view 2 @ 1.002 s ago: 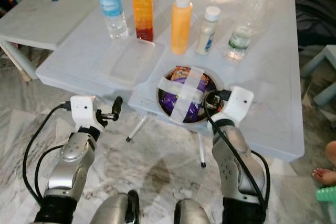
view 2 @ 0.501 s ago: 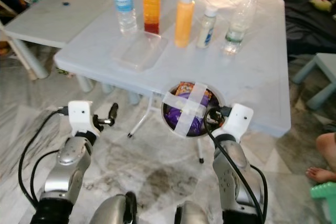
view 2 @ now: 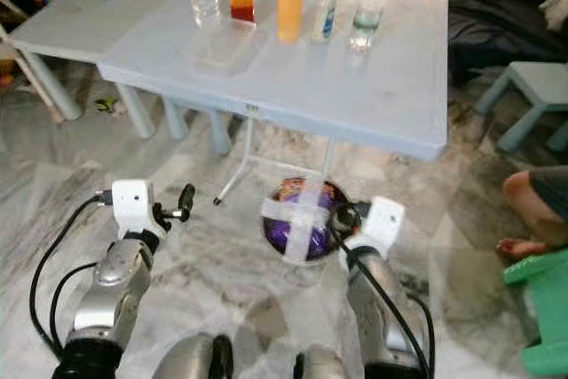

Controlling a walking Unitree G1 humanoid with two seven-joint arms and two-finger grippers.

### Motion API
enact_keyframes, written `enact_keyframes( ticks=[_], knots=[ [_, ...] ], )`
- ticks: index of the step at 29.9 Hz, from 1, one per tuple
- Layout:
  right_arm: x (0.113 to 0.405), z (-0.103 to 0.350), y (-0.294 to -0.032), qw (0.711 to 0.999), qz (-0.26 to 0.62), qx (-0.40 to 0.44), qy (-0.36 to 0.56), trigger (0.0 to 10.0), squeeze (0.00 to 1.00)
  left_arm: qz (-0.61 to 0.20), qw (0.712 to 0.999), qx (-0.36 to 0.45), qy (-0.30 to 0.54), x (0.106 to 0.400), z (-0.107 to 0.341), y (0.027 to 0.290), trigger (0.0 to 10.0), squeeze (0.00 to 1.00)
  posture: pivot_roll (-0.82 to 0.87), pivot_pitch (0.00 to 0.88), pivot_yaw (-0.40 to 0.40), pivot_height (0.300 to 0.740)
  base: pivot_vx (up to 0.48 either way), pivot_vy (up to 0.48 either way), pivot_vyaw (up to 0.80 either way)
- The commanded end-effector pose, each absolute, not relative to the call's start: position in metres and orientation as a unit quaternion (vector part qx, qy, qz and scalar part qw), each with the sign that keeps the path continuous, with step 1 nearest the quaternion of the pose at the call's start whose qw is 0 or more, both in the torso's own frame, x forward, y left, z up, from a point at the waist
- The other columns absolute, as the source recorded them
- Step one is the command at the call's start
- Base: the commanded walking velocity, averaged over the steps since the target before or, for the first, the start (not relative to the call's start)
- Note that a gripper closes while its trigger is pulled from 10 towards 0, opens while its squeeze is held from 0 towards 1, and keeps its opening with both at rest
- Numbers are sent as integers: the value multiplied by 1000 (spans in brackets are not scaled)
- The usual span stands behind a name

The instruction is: Restocking fridge

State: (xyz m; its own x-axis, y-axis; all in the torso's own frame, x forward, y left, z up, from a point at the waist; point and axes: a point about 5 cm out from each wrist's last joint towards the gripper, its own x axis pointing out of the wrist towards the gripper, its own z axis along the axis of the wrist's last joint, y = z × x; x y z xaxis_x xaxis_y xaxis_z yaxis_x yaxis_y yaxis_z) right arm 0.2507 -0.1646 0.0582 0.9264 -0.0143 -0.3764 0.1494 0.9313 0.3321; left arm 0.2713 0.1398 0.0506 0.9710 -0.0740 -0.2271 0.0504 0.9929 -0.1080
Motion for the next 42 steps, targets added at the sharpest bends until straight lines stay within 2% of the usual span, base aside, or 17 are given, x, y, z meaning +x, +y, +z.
enact_keyframes(
  ticks=[1, 5, 11, 12, 17, 26, 28, 33, 42],
  knots=[
    [251, 60, -168, 965, -45, 188, 177, 10000, 0, -33, 993, -43, 107, 273, 54, 142, 10000, 0, -65, 7, 37, 740, -289, 0, 0],
    [253, 64, -162, 967, -10, 193, 164, 10000, 0, -39, 994, -40, 98, 276, 56, 141, 10000, 0, -59, 2, 37, 740, -138, 0, 114],
    [254, 74, -147, 972, 43, 185, 137, 10000, 0, -36, 994, -38, 94, 275, 57, 143, 10000, 0, -50, 17, 40, 740, 0, 0, 800],
    [253, 74, -144, 971, 55, 191, 135, 10000, 0, -48, 992, -57, 104, 271, 54, 143, 10000, 0, -50, 21, 43, 740, 0, 0, 800],
    [251, 75, -145, 972, 63, 184, 129, 10000, 0, -43, 990, -66, 118, 262, 48, 144, 10000, 0, -49, 45, 31, 740, 0, 0, 800],
    [260, 76, -147, 973, 61, 187, 125, 10000, 0, -52, 993, -63, 87, 274, 61, 137, 10000, 0, 4, 59, -23, 740, 0, 0, 800],
    [268, 83, -139, 971, 85, 194, 113, 10000, 0, -24, 996, -57, 66, 278, 70, 142, 10000, 0, 8, 66, -9, 740, 0, 0, 800],
    [270, 88, -137, 974, 100, 178, 98, 10000, 0, -8, 997, -42, 65, 272, 70, 150, 10000, 0, 17, 70, 3, 740, 0, 0, 800],
    [259, 88, -160, 982, 58, 163, 78, 10000, 0, 33, 998, -7, 62, 251, 70, 185, 10000, 0, 15, 88, 32, 740, 0, 0, 800]
  ],
)
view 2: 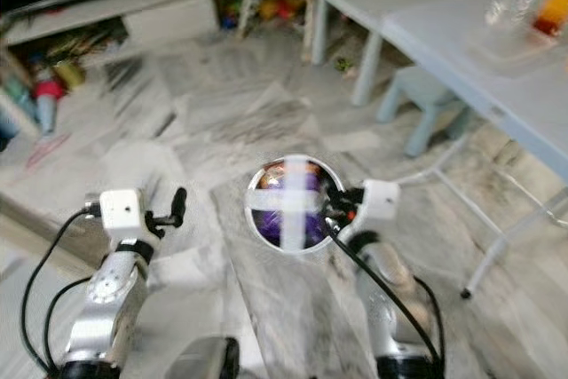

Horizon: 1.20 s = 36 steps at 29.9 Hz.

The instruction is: Restocking fridge

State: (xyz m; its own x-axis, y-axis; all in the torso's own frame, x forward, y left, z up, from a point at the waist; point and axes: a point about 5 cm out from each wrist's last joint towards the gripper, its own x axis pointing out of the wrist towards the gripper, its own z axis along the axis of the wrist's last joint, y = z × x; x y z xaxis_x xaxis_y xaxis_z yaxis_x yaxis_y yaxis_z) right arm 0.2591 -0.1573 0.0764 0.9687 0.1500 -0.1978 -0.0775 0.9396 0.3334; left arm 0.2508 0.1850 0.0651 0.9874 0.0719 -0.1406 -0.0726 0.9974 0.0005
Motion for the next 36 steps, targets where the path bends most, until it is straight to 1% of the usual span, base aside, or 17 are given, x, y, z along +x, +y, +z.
enact_keyframes(
  ticks=[1, 5, 11, 17, 25, 36],
  knots=[
    [257, 89, -163, 982, 52, 166, 75, 10000, 0, 38, 997, -6, 68, 249, 69, 189, 10000, 0, 14, 92, 37, 740, 0, 0, 800],
    [254, 88, -163, 981, 53, 171, 77, 10000, 0, 42, 996, -8, 73, 249, 68, 190, 10000, 0, 8, 97, 41, 740, 0, 0, 800],
    [258, 91, -160, 981, 58, 170, 72, 10000, 0, 29, 997, -14, 65, 257, 72, 175, 10000, 0, 10, 94, 41, 740, 0, 0, 800],
    [260, 94, -157, 981, 63, 171, 68, 10000, 0, 16, 997, -18, 67, 258, 72, 169, 10000, 0, 6, 97, 41, 740, 0, 0, 800],
    [259, 94, -158, 981, 64, 168, 69, 10000, 0, 18, 997, -16, 68, 257, 71, 169, 10000, 0, 6, 100, 33, 740, 0, 0, 800],
    [262, 98, -157, 982, 74, 160, 65, 10000, 0, 44, 996, -10, 73, 250, 69, 180, 10000, 0, 9, 103, 36, 740, 0, 0, 794]
  ],
)
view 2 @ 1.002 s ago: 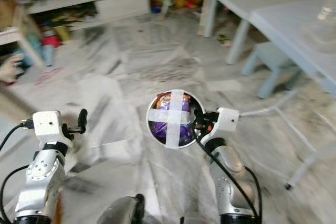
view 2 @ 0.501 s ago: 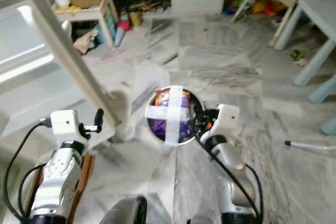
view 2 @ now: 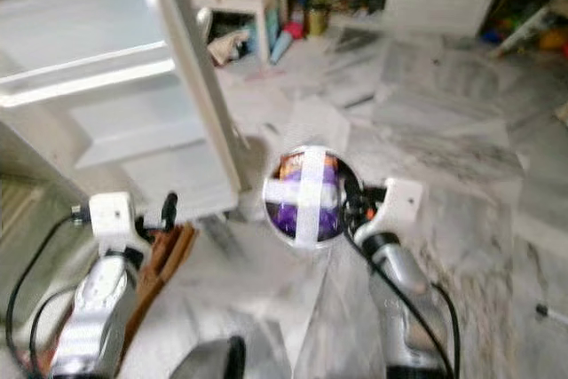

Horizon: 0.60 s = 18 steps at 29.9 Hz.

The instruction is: Restocking fridge

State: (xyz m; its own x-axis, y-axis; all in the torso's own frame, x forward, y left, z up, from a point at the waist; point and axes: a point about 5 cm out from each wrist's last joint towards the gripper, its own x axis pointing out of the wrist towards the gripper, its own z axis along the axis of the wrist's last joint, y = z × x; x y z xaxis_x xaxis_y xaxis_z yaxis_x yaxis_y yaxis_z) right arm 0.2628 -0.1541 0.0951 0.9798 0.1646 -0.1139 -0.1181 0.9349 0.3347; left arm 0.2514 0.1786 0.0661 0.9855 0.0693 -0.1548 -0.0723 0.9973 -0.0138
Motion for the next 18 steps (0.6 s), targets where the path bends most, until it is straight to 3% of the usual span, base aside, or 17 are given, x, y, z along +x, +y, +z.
enact_keyframes(
  ticks=[1, 5, 18],
  knots=[
    [263, 98, -158, 982, 75, 158, 65, 10000, 0, 52, 996, -12, 73, 249, 69, 182, 10000, 0, 8, 99, 35, 740, 0, 0, 794],
    [264, 100, -162, 983, 73, 155, 62, 10000, 0, 83, 992, -39, 81, 243, 66, 193, 10000, 0, 6, 94, 27, 740, 0, 0, 794],
    [258, 94, -176, 986, 76, 123, 78, 10000, 0, 84, 991, -6, 100, 212, 60, 209, 10000, 0, 34, 99, 0, 740, 0, 0, 794]
  ],
)
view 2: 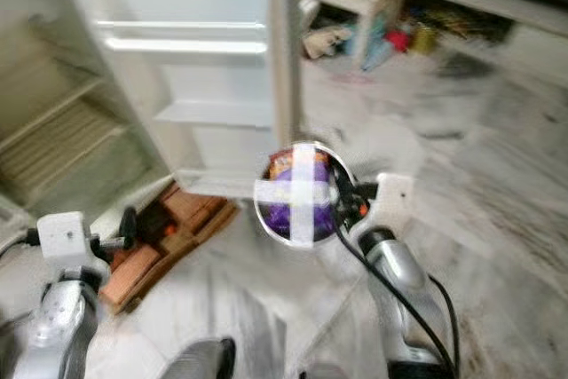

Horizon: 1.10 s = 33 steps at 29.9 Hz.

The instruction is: Restocking fridge

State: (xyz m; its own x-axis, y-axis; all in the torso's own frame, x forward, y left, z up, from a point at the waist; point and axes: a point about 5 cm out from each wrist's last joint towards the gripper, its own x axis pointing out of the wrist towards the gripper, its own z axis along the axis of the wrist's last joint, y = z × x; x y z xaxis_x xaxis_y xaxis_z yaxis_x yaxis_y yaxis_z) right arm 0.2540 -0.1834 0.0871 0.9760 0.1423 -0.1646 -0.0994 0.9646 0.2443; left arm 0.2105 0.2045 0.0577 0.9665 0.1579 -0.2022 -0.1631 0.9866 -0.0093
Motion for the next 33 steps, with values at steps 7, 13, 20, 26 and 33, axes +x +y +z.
enact_keyframes(
  ticks=[7, 13, 20, 26, 33],
  knots=[
    [259, 94, -173, 986, 84, 120, 76, 10000, 0, 41, 995, 17, 86, 226, 66, 201, 10000, 0, 20, 106, 12, 740, 0, 0, 794],
    [257, 92, -172, 986, 84, 121, 80, 10000, 0, 45, 996, 13, 78, 233, 70, 198, 10000, 0, 23, 108, 19, 740, 0, 0, 794],
    [260, 92, -170, 986, 84, 122, 77, 10000, 0, 46, 996, 4, 77, 234, 69, 196, 10000, 0, 24, 108, 20, 740, 0, 0, 794],
    [264, 95, -169, 987, 85, 120, 72, 10000, 0, 44, 997, -2, 70, 240, 73, 196, 10000, 0, 32, 117, 24, 740, 0, 0, 794],
    [266, 100, -167, 987, 87, 118, 64, 10000, 0, 24, 998, -9, 50, 247, 82, 191, 10000, 0, 35, 124, 24, 740, 0, 0, 793]
  ],
)
